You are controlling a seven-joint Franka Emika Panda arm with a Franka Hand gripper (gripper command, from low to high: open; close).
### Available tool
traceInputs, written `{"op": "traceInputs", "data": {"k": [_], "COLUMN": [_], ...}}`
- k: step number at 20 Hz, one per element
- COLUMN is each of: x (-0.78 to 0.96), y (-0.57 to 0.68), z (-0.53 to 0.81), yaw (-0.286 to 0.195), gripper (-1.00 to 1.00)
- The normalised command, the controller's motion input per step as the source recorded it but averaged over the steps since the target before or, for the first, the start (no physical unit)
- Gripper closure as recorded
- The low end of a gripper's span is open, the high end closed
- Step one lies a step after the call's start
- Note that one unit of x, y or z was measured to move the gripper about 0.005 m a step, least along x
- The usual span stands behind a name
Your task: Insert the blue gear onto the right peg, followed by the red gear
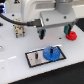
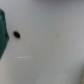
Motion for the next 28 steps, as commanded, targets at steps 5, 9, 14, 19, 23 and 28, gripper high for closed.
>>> {"op": "traceInputs", "data": {"k": [5,9,14,19,23,28], "x": [-0.77,-0.74,-0.38,0.68,0.78,-0.18], "y": [0.07,0.07,0.08,0.33,0.43,0.28], "z": [-0.03,-0.11,-0.08,0.17,0.27,-0.04], "yaw": [0.000,0.000,0.000,0.000,0.000,0.000], "gripper": [-1.00,-1.00,-1.00,-1.00,-1.00,-1.00]}}
